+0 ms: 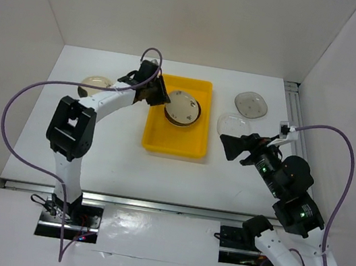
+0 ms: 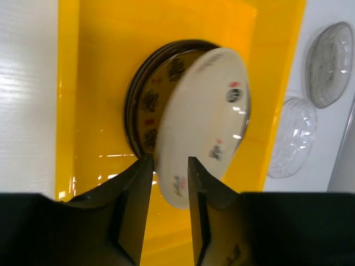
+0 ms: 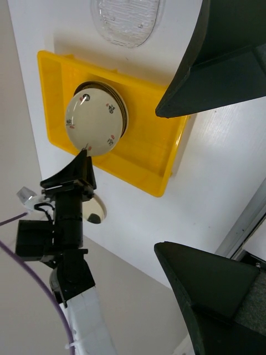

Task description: Place the plates into the plastic bin on the countertop

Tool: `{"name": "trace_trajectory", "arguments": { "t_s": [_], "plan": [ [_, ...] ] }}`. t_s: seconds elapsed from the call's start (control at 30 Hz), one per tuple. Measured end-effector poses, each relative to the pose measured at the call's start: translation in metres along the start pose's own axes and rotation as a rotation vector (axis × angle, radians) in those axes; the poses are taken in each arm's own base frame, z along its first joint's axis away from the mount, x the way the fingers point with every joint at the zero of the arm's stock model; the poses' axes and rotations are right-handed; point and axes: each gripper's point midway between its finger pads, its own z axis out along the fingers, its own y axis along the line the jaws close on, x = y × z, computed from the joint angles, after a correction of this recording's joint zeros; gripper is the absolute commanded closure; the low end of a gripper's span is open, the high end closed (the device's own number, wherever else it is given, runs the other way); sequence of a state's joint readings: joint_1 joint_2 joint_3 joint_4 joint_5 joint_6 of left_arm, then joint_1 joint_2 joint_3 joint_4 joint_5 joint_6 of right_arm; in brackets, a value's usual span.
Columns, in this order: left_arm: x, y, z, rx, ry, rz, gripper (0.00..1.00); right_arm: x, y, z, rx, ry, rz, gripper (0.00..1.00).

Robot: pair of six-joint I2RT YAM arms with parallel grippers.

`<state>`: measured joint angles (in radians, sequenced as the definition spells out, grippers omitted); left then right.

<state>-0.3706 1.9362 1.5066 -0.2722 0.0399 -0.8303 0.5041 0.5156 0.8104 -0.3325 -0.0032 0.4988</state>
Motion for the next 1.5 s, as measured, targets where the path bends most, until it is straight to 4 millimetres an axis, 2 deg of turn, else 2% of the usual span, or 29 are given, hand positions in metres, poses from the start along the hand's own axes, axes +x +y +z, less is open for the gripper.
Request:
{"name": "trace_trajectory", "arguments": {
  "t_s": [0.03, 0.13, 0.23, 0.33, 0.4, 0.47, 0.57, 0.63, 0.73, 0.8, 0.87, 0.97, 1.1, 1.17, 1.33, 1.4, 1.5],
  "plan": [
    [-0.005, -0.005, -0.002, 0.013, -0.010, -0.001, 0.38, 0.000, 0.000, 0.000, 0.000, -0.001, 0.000, 0.00],
    [-0.020, -0.021, -0.006, 0.058, -0.047, 0.002, 0.09, 0.000, -0.001, 0.000, 0.003, 0.001, -0.003, 0.00],
    [-0.025, -0.029, -0.011, 0.099, -0.061, 0.000, 0.01, 0.002, -0.002, 0.000, 0.006, 0.004, -0.003, 0.00],
    [-0.026, -0.027, -0.024, 0.117, -0.064, -0.006, 0.00, 0.003, -0.003, 0.000, 0.009, 0.008, -0.003, 0.00],
    [-0.033, -0.018, -0.039, 0.090, -0.101, -0.027, 0.00, 0.004, -0.003, 0.000, 0.009, 0.008, -0.003, 0.00],
    [-0.043, -0.001, -0.063, 0.053, -0.154, -0.080, 0.00, 0.005, -0.004, 0.001, 0.010, 0.010, -0.003, 0.00],
    [-0.061, 0.052, -0.109, -0.018, -0.279, -0.238, 0.00, 0.015, -0.009, 0.003, 0.019, 0.032, -0.003, 0.00],
    [-0.073, 0.103, -0.136, -0.077, -0.390, -0.381, 0.00, 0.023, -0.012, 0.006, 0.022, 0.055, -0.003, 0.00],
    [-0.075, 0.177, -0.151, -0.201, -0.496, -0.566, 0.00, 0.035, -0.013, 0.010, 0.015, 0.097, -0.001, 0.00],
    [-0.069, 0.213, -0.147, -0.279, -0.506, -0.661, 0.00, 0.044, -0.012, 0.012, -0.007, 0.126, 0.001, 0.00],
    [-0.067, 0.237, -0.139, -0.336, -0.508, -0.728, 0.00, 0.058, -0.012, 0.012, -0.029, 0.166, 0.004, 0.00],
    [-0.071, 0.266, -0.130, -0.378, -0.525, -0.796, 0.00, 0.070, -0.010, 0.012, -0.061, 0.206, 0.010, 0.00],
    [-0.080, 0.297, -0.117, -0.399, -0.547, -0.840, 0.00, 0.076, -0.003, 0.010, -0.105, 0.234, 0.017, 0.00],
    [-0.085, 0.307, -0.109, -0.412, -0.547, -0.849, 0.00, 0.076, 0.000, 0.007, -0.123, 0.235, 0.017, 0.00],
    [-0.101, 0.318, -0.079, -0.401, -0.541, -0.848, 0.02, 0.074, 0.005, 0.003, -0.151, 0.231, 0.017, 0.00],
    [-0.101, 0.322, -0.067, -0.395, -0.536, -0.851, 0.05, 0.073, 0.006, 0.003, -0.155, 0.227, 0.016, 0.00],
    [-0.115, 0.322, -0.060, -0.365, -0.559, -0.840, 0.10, 0.073, 0.006, 0.004, -0.151, 0.232, 0.015, 0.00]
  ]
}}
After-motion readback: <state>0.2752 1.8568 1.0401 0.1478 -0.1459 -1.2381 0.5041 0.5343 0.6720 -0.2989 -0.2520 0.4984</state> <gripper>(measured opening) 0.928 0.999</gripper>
